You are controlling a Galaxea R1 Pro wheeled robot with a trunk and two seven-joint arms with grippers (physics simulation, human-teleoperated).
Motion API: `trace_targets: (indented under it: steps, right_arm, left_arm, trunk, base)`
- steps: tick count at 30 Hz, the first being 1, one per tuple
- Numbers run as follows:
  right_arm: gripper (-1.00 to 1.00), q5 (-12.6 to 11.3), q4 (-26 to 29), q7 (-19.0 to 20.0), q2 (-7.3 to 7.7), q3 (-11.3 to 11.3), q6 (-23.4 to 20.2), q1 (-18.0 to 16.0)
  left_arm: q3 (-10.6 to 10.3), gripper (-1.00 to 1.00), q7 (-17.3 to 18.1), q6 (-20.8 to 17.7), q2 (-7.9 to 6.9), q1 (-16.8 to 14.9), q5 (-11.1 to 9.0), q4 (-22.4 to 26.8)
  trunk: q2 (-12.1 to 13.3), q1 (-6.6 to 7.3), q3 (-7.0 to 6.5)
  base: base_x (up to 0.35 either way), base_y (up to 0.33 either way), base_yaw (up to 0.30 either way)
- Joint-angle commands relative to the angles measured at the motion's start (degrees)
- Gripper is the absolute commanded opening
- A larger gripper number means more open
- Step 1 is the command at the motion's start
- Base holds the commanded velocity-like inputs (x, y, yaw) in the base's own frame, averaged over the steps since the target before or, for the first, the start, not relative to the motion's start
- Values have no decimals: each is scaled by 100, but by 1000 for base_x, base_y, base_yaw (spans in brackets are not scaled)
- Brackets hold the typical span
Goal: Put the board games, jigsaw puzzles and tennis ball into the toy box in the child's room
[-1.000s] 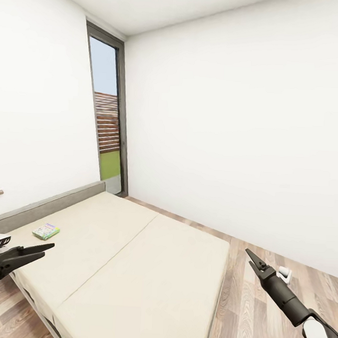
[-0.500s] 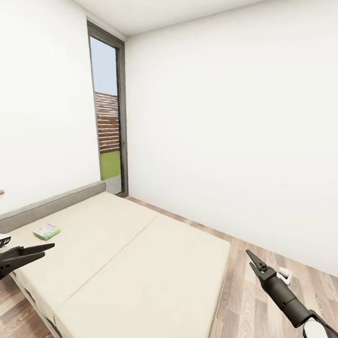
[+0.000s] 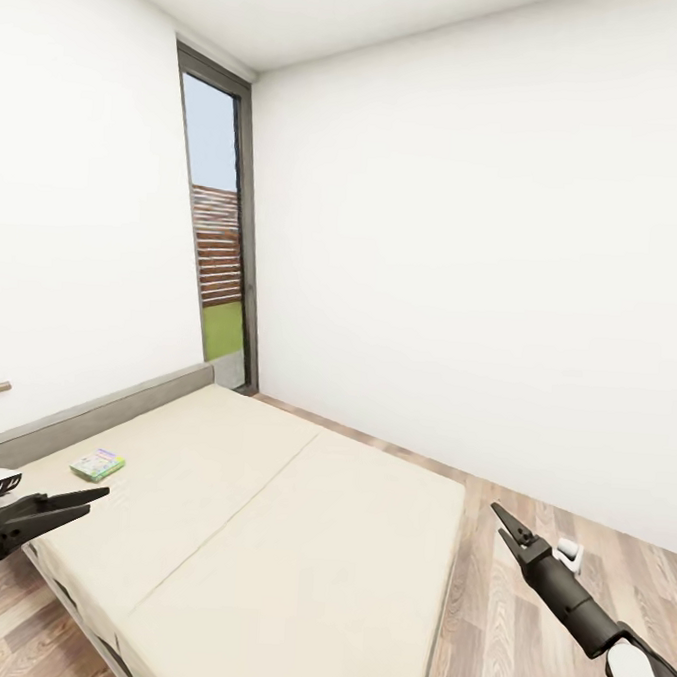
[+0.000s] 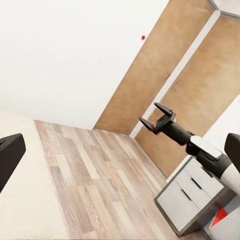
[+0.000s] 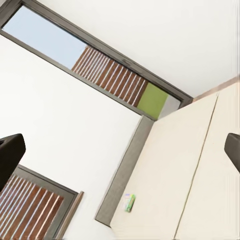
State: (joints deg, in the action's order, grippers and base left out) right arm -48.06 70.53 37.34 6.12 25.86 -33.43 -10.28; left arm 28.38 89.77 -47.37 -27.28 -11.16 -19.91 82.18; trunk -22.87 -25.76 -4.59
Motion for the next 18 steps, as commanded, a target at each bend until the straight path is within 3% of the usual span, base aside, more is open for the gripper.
trace_targets:
  steps: [1, 5, 7, 9, 14, 17, 18]
  right_arm:
    - [100, -23, -3, -16, -2, 4, -43, -5]
    - [100, 43, 81, -358, -31, -70, -49, -38]
    - [100, 128, 116, -842, -6, -183, -64, -134]
    - [100, 364, 174, -1776, 15, -393, -71, -281]
    - [100, 744, 312, -3430, 8, -755, -95, -423]
    - [100, 802, 504, -3744, 11, -1112, -116, -454]
    - [100, 816, 638, -3821, 14, -1331, -115, -461]
  left_arm:
    - [1, 100, 23, -61, 0, 0, 4, 0]
    - [1, 100, 23, -61, -1, 0, 10, -1]
    - [1, 100, 23, -61, -4, 0, 12, -1]
    - [1, 100, 23, -64, -1, 0, 13, -2]
    - [1, 100, 23, -68, 0, 0, 19, -2]
    - [1, 100, 23, -69, 2, 0, 17, -3]
    - [0, 100, 23, -70, 2, 0, 18, -4]
  trunk:
    - [-4, -2, 3]
    - [-4, -2, 3]
    - [-4, -2, 3]
    - [-4, -2, 3]
    - [-4, -2, 3]
    - [-4, -2, 3]
    - [-4, -2, 3]
  base:
    - [0, 3, -162]
    - [0, 1, -228]
    - [0, 0, -260]
    - [0, 0, -244]
    - [0, 0, -95]
    - [0, 0, -21]
    - [0, 0, -10]
